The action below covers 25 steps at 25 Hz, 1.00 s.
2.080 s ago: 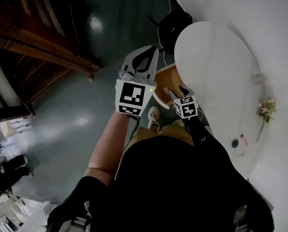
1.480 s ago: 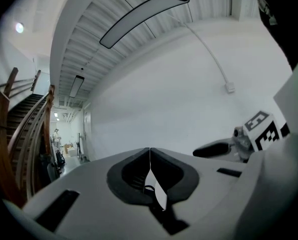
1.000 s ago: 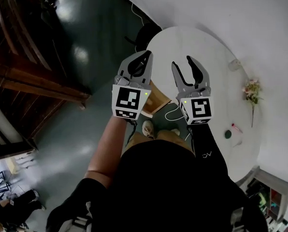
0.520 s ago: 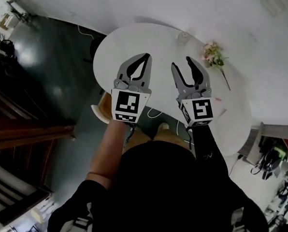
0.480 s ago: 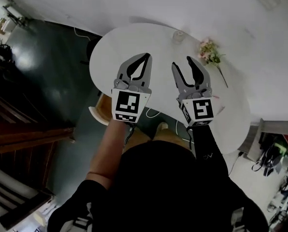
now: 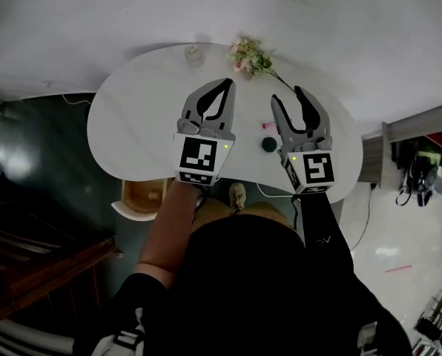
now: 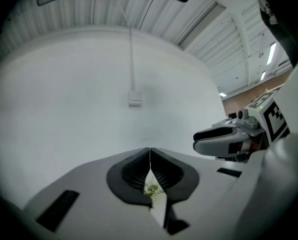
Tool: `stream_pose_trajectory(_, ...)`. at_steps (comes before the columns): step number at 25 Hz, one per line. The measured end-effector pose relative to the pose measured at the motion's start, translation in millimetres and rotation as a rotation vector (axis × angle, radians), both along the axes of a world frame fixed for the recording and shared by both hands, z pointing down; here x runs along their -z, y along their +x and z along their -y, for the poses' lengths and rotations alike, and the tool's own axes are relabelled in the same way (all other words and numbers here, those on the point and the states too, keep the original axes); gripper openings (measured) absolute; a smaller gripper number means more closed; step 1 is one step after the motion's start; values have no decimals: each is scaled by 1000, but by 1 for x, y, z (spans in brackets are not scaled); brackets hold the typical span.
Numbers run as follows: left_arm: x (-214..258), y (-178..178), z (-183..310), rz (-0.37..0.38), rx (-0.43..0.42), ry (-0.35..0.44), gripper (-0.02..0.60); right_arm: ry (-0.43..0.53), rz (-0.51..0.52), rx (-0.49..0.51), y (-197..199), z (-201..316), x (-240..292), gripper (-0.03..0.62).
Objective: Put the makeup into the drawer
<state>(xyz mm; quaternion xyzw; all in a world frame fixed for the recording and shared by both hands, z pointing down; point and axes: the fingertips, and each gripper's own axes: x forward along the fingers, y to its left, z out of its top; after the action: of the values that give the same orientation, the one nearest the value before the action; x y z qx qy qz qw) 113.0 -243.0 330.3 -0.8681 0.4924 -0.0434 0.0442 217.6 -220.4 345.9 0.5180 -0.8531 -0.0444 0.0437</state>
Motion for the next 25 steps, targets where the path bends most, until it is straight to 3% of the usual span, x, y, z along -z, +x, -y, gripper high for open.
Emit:
stream_pose_trajectory(8,-17,53,6,14,-95,-33,9,-18,0,-77,41,-1,-12,198)
stream_pose_trajectory(10,-18,56,8,12,-99,-39,9,-47,-6,-7,34,2,-20,198)
stream_pose_trajectory(12,-19,59,8,15,-103,-41,9,-139,-46,128,21,6,-44,198)
stream_pose_trajectory(18,-28,58,3,28,-96,-64,9,-414,-399,354,21,18,-143,198)
stream_pose_trajectory(23,-35,55,-5,75,-102,-68,9,-497,-821,585,27,18,-222,198)
stream_pose_trajectory(25,-40,52,-8,75,-92,-86,9,-548,-920,650,34,19,-250,198)
